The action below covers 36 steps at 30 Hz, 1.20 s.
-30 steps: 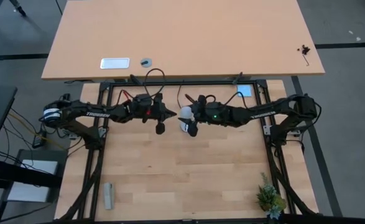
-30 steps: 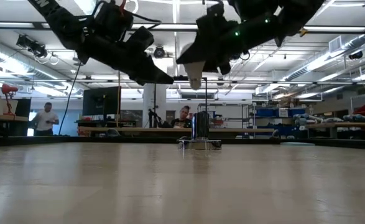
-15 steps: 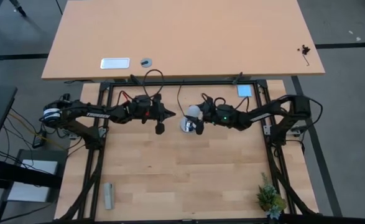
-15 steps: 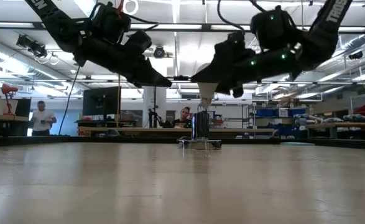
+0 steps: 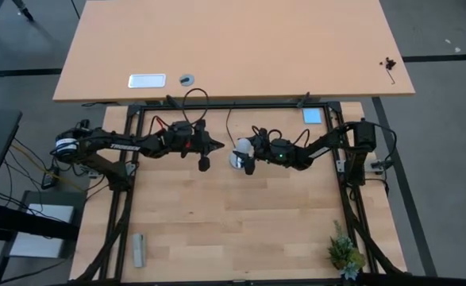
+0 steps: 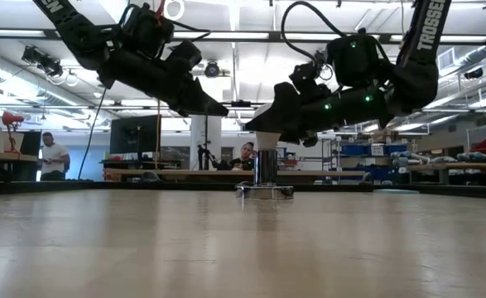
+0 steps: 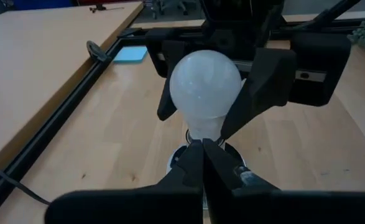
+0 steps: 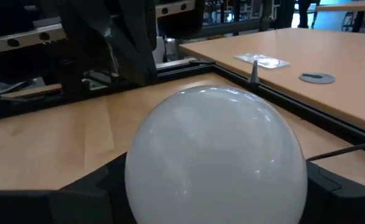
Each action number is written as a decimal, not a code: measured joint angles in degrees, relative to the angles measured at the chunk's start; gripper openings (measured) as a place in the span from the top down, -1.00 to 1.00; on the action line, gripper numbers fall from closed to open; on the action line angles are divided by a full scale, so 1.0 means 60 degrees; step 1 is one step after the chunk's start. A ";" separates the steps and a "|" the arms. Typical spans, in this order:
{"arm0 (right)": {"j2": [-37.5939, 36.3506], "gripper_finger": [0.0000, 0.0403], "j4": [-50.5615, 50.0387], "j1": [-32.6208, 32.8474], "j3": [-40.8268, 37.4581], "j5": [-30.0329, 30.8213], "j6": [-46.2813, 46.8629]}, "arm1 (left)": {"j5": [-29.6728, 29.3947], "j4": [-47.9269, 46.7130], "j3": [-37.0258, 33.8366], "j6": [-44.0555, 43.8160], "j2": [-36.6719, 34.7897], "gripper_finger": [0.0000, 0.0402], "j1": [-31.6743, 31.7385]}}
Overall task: Screw lightbulb
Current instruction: Insert the lightbulb into the lamp socket
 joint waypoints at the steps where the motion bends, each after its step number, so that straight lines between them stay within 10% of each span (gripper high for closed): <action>1: 0.0000 -0.39 0.0000 -0.0014 0.0000 0.0000 -0.0031 | 0.0000 0.0183 -0.0104 -0.0014 0.0000 0.99 0.0000; 36: 0.0029 -0.32 -0.1607 0.0492 0.0772 0.0326 0.0146 | 0.0004 0.1750 -0.1150 -0.0925 0.0000 1.00 -0.0025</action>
